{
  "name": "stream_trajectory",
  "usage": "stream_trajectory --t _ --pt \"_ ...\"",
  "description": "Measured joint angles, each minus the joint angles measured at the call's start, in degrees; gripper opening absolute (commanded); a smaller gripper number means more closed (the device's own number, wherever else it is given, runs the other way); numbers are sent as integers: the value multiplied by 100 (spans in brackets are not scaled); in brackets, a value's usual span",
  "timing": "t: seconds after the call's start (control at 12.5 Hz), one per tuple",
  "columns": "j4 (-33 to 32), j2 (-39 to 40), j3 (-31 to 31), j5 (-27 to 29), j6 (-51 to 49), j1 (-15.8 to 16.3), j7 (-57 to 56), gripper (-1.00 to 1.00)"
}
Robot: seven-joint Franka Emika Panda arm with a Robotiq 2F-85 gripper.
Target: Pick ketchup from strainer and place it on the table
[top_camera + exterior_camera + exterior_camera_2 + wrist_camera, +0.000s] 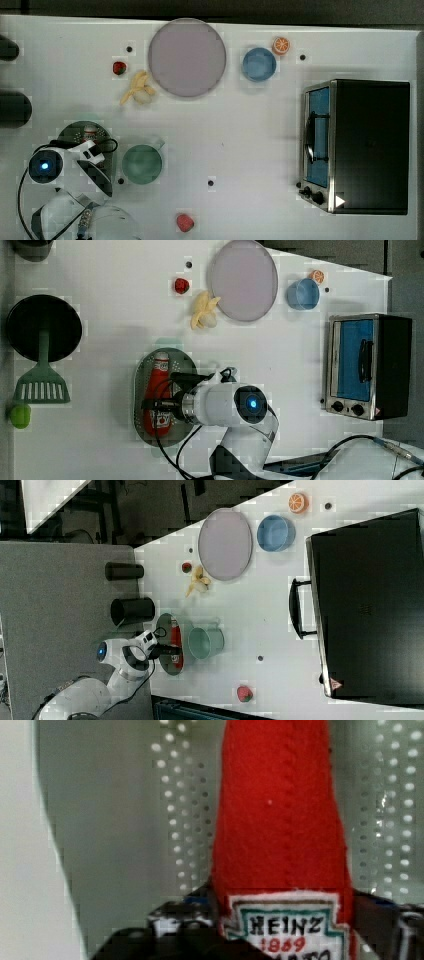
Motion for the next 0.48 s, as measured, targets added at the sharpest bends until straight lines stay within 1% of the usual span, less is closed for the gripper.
stream_trajectory --t 0.32,0.48 --pt "56 -115 11 -64 -17 6 121 25" --pt "-34 -504 131 147 -408 -84 124 25"
